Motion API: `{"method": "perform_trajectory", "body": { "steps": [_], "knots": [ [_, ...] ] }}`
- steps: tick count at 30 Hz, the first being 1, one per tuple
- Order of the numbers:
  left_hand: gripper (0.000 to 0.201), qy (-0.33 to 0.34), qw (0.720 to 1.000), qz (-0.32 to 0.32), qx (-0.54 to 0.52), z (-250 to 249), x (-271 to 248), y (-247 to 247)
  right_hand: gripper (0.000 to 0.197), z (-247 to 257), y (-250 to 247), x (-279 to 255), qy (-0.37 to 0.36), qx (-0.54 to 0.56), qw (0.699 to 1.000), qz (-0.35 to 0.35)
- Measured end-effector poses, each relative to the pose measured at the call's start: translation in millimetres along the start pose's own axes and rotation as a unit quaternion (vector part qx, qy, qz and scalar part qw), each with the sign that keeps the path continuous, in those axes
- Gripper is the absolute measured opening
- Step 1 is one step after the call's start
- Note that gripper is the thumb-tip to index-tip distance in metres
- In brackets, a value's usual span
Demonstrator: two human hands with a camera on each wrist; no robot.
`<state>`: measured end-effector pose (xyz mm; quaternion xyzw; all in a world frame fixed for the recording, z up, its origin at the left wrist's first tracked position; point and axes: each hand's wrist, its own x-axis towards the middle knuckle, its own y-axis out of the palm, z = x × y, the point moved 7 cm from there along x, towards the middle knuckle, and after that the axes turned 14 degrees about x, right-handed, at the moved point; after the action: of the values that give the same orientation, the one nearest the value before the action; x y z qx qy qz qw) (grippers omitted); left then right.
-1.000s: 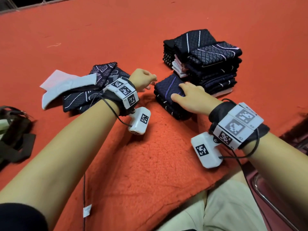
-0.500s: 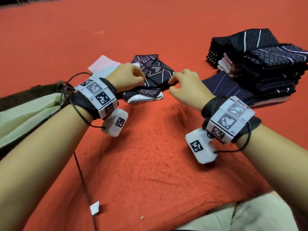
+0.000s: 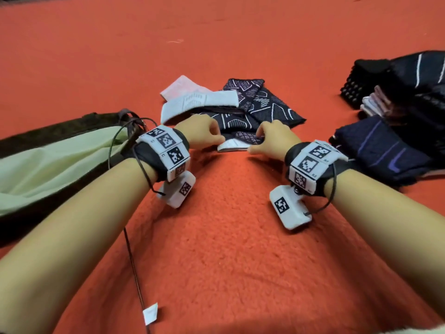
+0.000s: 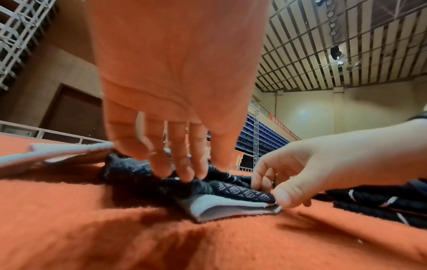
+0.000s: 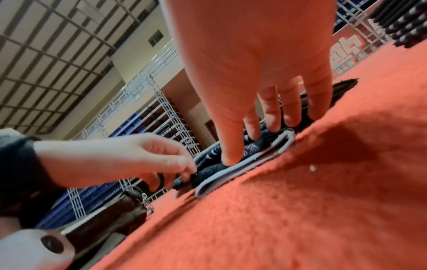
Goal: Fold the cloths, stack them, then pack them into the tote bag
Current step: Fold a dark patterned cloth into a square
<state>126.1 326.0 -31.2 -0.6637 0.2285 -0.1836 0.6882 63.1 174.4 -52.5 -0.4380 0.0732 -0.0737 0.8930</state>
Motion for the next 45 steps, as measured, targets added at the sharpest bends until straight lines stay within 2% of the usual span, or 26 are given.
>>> {"method": "perform_trajectory", "body": {
  "steps": [3,5,8,11,13,15,18,20,24,27,29,32,33,35,39,42,45],
  "knots": [
    [0.022,0.057,0.997,-0.042,-0.035,-16,10,-7,0.034,11,1,10,-0.029,-0.06,0.998,0.004],
    [0.032,0.077,0.996,-0.039,-0.035,-24,18,-5,0.02,17,-2,15,-0.045,-0.077,0.996,-0.005],
    [0.04,0.063,0.997,-0.021,-0.046,-26,29,4,0.021,25,-10,16,-0.063,-0.074,0.995,-0.035],
    [0.037,0.055,0.996,-0.042,-0.063,-29,34,2,0.02,33,-29,16,-0.094,-0.041,0.992,-0.07],
    [0.034,0.054,0.99,-0.082,-0.097,-32,34,-9,0.018,37,-49,18,-0.1,0.0,0.991,-0.093],
    [0.027,0.023,0.98,-0.152,-0.13,-29,34,-28,0.017,44,-70,21,-0.113,0.031,0.985,-0.124],
    [0.023,-0.093,0.961,-0.245,-0.089,-13,30,-62,0.019,68,-104,23,-0.147,0.062,0.971,-0.18],
    [0.026,-0.133,0.946,-0.285,-0.077,-9,24,-87,0.022,89,-129,21,-0.176,0.082,0.957,-0.215],
    [0.024,-0.121,0.91,-0.368,-0.15,-3,8,-133,0.023,118,-171,11,-0.233,0.143,0.924,-0.266],
    [0.023,-0.111,0.885,-0.425,-0.152,0,-7,-151,0.024,121,-187,8,-0.241,0.174,0.914,-0.277],
    [0.021,-0.097,0.897,-0.405,-0.148,-2,-8,-145,0.023,117,-187,6,-0.24,0.185,0.914,-0.269],
    [0.029,-0.049,0.934,-0.295,-0.196,-9,4,-117,0.021,111,-179,-1,-0.255,0.186,0.916,-0.246],
    [0.03,-0.032,0.937,-0.26,-0.23,-11,7,-107,0.019,109,-178,-3,-0.261,0.188,0.916,-0.241],
    [0.019,-0.01,0.928,-0.216,-0.302,-14,6,-93,0.017,108,-179,-8,-0.267,0.198,0.913,-0.236],
    [0.009,-0.021,0.927,-0.163,-0.337,-4,4,-73,0.013,95,-191,-14,-0.262,0.238,0.9,-0.254],
    [0.016,-0.062,0.901,-0.151,-0.401,16,-8,-67,0.013,74,-197,-17,-0.233,0.268,0.897,-0.264],
    [0.003,-0.068,0.831,-0.163,-0.527,32,-28,-64,0.023,51,-192,-19,-0.184,0.326,0.89,-0.261]
  ]
}}
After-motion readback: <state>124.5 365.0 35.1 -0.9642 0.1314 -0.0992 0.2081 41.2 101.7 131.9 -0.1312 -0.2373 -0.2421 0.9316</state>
